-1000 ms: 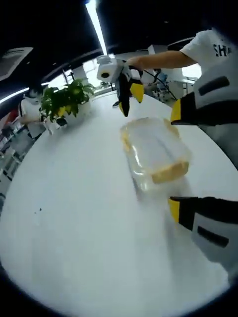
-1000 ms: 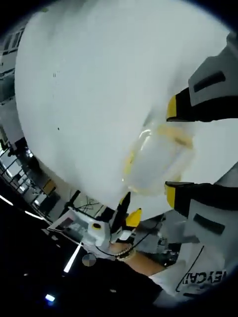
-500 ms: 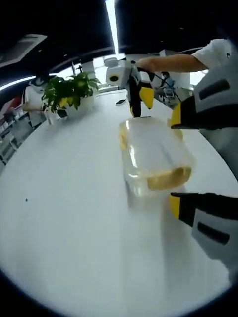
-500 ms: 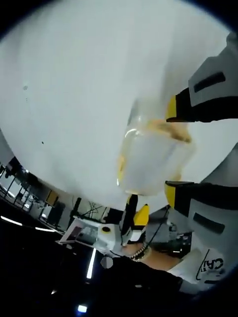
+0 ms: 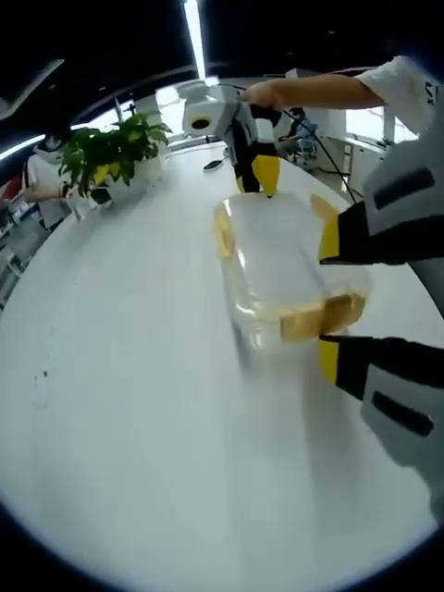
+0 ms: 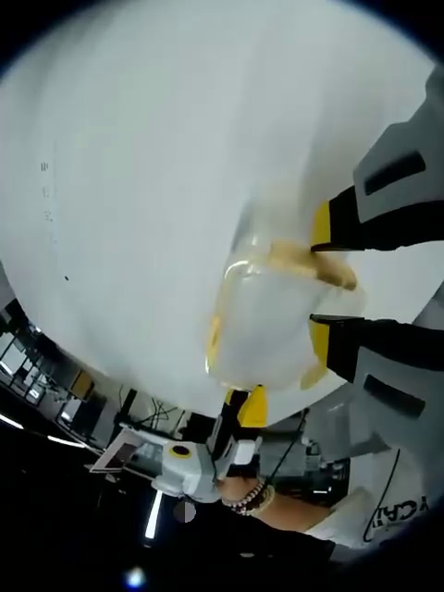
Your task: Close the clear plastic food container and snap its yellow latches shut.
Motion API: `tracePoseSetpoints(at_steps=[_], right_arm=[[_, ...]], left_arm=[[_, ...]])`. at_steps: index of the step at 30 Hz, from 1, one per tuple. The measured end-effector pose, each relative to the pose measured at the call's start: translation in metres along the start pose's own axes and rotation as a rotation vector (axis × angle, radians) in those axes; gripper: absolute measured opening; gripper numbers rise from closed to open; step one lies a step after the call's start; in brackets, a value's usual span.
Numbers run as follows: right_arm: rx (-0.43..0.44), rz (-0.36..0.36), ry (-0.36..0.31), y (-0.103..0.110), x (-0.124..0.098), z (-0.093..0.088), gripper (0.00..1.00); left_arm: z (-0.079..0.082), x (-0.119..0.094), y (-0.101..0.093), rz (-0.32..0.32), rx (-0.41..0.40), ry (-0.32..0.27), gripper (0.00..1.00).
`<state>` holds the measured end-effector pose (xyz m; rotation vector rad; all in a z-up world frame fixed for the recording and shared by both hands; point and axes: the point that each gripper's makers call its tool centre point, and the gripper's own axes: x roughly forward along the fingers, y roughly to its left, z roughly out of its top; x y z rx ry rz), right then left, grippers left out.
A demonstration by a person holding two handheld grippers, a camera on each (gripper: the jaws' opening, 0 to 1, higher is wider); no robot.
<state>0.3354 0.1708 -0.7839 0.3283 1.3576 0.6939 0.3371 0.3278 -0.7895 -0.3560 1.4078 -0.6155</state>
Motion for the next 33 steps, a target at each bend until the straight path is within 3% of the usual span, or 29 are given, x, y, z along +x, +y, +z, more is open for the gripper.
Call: tracePoseSetpoints(at_steps=[2,7,11,20,24,33], right_arm=[[-0.003,-0.003,0.003,0.0002,0.0007,-0.0001,0.24],[-0.012,-0.010,0.012,0.0009,0.0010,-0.0011,0.24],[-0.014,-0.010,0.011,0.0014,0.0011,-0.0020,0.24],[-0.024,-0.021,0.009,0.0019,0.0013,-0.0026,0.24],[-0.025,-0.025,0.009,0.0021,0.0013,-0.0027,0.24],[-0.021,-0.028,0.011,0.0032,0.0025,-0.0024,0.24]], left_arm=[[-0.0004,-0.0003,-0.0004,0.008,-0.035,0.006,0.23],[-0.0016,-0.0003,-0.0018,0.024,-0.004,0.013,0.23],[0.0004,-0.0019,-0.0020,0.077,0.087,0.014,0.24],[0.0037,-0.0033,-0.0003,0.158,0.152,0.037,0.28],[0.0020,-0.0026,-0.0046,0.146,0.140,0.046,0.23],[-0.0003,-0.0024,-0.0025,0.150,0.107,0.059,0.21]])
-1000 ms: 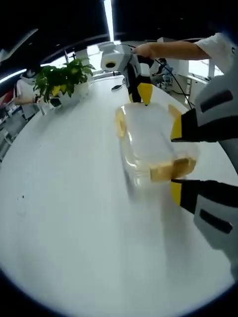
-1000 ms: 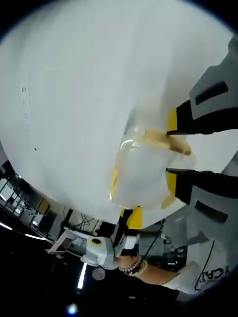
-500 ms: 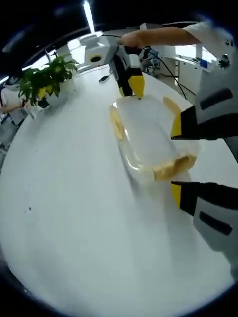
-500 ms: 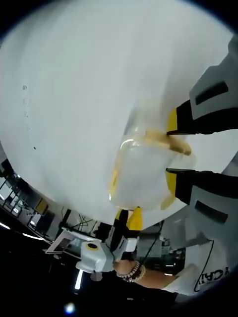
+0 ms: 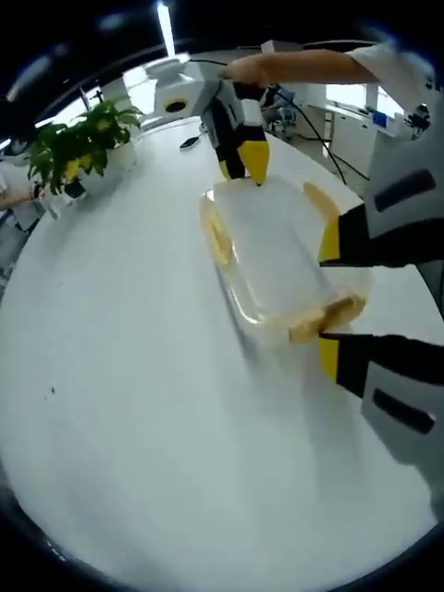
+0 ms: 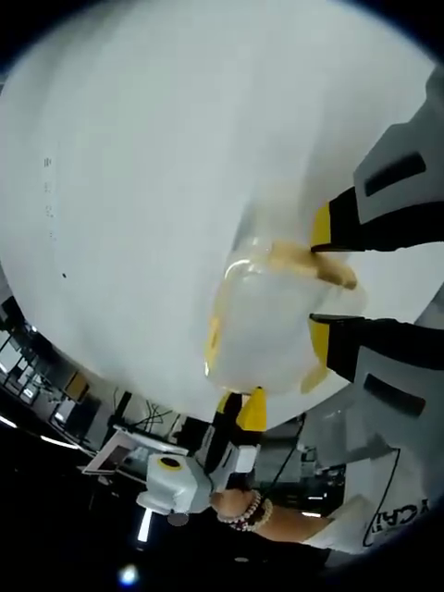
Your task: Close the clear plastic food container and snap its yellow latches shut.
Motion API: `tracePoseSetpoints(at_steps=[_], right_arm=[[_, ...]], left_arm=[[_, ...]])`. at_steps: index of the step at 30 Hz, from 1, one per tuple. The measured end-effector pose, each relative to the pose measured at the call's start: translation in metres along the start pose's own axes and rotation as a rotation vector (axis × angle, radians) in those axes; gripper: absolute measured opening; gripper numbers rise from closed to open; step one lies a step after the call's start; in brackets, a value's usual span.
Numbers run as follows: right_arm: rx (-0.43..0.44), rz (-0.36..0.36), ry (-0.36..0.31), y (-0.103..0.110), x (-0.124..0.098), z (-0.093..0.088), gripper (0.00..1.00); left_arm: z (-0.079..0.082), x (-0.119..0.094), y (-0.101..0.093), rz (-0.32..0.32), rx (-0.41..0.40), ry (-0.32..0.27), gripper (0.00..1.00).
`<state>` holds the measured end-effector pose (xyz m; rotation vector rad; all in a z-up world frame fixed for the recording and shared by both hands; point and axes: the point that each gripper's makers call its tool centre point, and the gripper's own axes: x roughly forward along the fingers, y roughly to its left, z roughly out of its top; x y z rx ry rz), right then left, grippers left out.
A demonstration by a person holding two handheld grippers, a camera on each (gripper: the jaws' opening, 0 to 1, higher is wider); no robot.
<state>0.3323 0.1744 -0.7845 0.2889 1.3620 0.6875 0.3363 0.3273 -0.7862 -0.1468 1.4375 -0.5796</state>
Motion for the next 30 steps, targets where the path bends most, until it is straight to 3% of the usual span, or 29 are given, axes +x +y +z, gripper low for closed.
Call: tracePoseSetpoints(at_steps=[13,23,30], right_arm=[[0.019,-0.015,-0.005,0.0009,0.0000,0.0007,0.23],[0.037,-0.006,-0.014,0.0005,-0.0011,0.0002,0.22],[0.115,0.035,-0.032,0.0002,0.0005,-0.0006,0.20]], left_arm=[[0.0019,0.0037,-0.0016,-0.036,-0.060,-0.029,0.15],[0.0006,0.0063,-0.0052,-0.040,-0.054,-0.032,0.15],[-0.0009,0.0045,-0.0056,-0.039,-0.057,-0.030,0.15]])
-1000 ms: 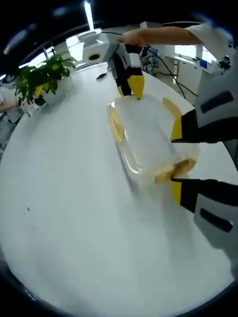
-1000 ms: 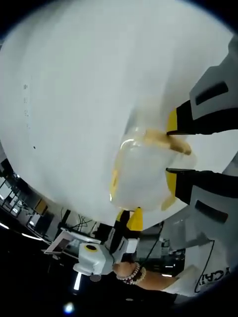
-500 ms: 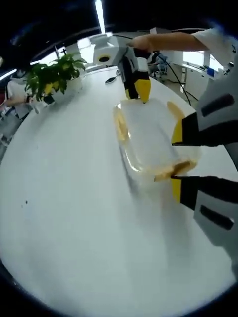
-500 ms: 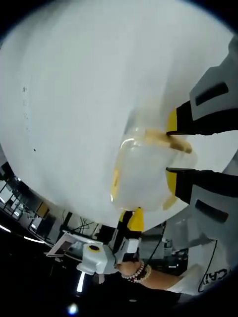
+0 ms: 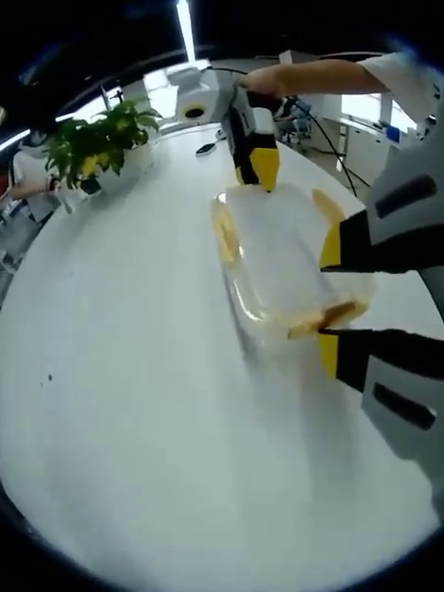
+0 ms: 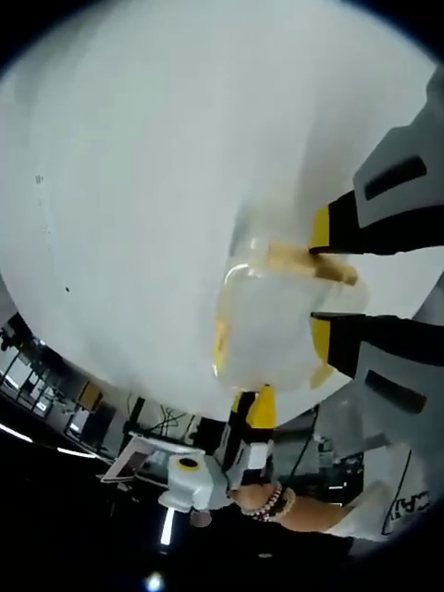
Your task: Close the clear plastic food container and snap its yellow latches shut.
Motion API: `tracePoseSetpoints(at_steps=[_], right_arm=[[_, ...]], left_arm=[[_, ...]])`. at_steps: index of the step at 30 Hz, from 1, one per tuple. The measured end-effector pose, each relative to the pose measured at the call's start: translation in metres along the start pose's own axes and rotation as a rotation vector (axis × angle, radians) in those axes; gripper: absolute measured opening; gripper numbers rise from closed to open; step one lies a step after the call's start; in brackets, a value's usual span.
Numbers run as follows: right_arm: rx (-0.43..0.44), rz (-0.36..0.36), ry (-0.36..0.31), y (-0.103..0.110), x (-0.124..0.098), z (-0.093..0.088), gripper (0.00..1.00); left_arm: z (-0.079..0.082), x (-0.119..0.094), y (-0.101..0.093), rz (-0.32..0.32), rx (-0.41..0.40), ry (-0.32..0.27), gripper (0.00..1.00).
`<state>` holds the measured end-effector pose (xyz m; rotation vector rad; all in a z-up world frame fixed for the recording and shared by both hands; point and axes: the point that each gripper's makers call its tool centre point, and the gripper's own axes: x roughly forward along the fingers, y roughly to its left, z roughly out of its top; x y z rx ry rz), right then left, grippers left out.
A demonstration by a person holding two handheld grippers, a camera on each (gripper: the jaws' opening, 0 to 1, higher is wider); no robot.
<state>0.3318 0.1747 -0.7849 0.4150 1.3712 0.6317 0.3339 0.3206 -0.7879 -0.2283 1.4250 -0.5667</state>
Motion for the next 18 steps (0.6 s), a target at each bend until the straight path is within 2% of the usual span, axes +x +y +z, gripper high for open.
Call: tracePoseSetpoints(at_steps=[1,3,4,5,8,18], right_arm=[[0.038,0.015,-0.002,0.0010,0.0002,-0.0008,0.19],[0.046,0.024,-0.007,-0.0012,0.0001,-0.0015,0.18],[0.124,0.053,-0.013,0.0024,0.0000,0.0006,0.18],[0.068,0.058,-0.013,-0.0010,-0.0019,0.0016,0.18],[0.042,0.043,-0.017,0.0037,-0.0053,0.0038,0.18],[0.015,0.024,-0.014,0.0054,-0.0080,-0.0039,0.20]], left_arm=[[0.0003,-0.0001,-0.0003,0.001,0.000,-0.002,0.15],[0.0013,-0.0001,0.0001,0.003,0.003,-0.005,0.15],[0.0029,0.0007,0.0011,0.008,0.006,-0.007,0.15],[0.0036,0.0022,0.0004,0.008,0.008,-0.008,0.15],[0.0025,-0.0002,0.0016,0.006,0.013,-0.008,0.15],[0.0028,-0.0012,0.0018,0.003,0.053,-0.004,0.16]])
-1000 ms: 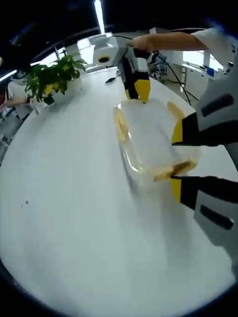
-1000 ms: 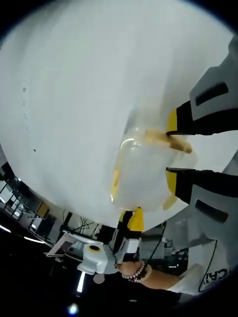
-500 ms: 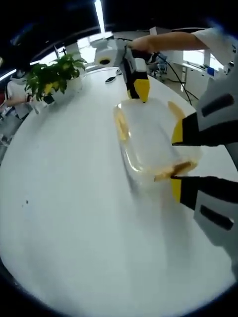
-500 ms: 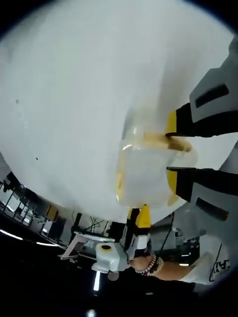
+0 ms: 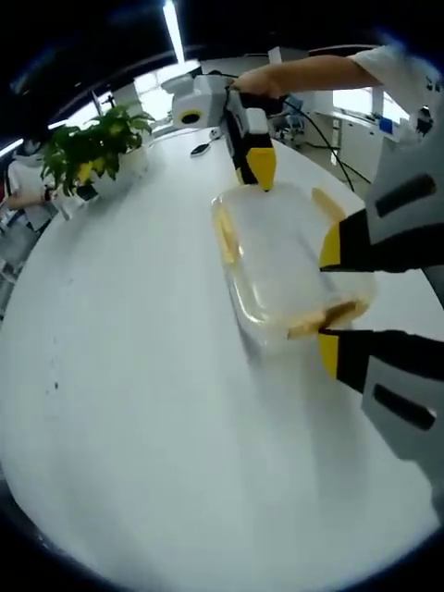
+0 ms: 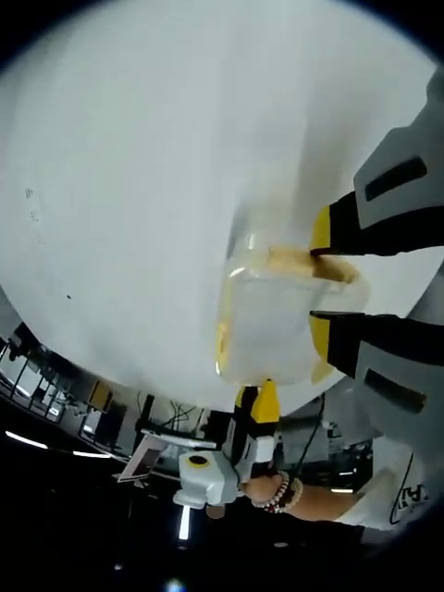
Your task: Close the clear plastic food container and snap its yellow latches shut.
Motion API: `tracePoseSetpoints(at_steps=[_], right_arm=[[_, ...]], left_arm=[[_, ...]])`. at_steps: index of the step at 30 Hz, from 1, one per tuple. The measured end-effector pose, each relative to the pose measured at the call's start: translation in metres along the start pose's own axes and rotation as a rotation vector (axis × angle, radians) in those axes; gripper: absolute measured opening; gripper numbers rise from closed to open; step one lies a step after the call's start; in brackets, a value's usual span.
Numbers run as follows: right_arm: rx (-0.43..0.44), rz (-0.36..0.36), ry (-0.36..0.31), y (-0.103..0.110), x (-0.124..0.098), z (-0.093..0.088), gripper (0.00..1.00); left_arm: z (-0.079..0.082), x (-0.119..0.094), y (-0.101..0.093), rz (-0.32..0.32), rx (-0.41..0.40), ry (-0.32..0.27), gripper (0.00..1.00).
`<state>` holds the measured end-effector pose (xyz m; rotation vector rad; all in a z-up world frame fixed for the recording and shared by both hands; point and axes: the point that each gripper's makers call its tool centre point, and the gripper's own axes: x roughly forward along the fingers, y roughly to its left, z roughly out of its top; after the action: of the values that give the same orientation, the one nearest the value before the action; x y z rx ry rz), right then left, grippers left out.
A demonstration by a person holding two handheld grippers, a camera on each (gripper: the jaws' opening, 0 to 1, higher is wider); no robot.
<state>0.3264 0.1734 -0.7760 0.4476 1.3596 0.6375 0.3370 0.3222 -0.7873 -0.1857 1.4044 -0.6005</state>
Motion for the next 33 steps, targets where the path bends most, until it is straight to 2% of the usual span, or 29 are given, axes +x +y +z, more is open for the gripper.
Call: tracePoseSetpoints(at_steps=[7,11,19,26,33], right_arm=[[0.004,-0.005,-0.020,-0.002,0.002,-0.005,0.20],[0.016,-0.002,-0.028,-0.002,0.004,-0.009,0.20],[0.022,0.005,-0.047,-0.002,0.006,-0.009,0.21],[-0.001,0.002,-0.047,-0.002,0.007,-0.007,0.22],[-0.096,-0.032,-0.052,-0.001,0.007,-0.003,0.22]], left_arm=[[0.001,-0.002,0.001,0.000,0.036,0.008,0.16],[0.007,-0.004,0.002,0.026,0.111,-0.011,0.16],[0.007,-0.005,0.003,0.022,0.112,-0.015,0.16],[0.008,-0.007,0.004,0.018,0.121,-0.032,0.17],[0.009,-0.008,0.004,0.010,0.144,-0.047,0.17]])
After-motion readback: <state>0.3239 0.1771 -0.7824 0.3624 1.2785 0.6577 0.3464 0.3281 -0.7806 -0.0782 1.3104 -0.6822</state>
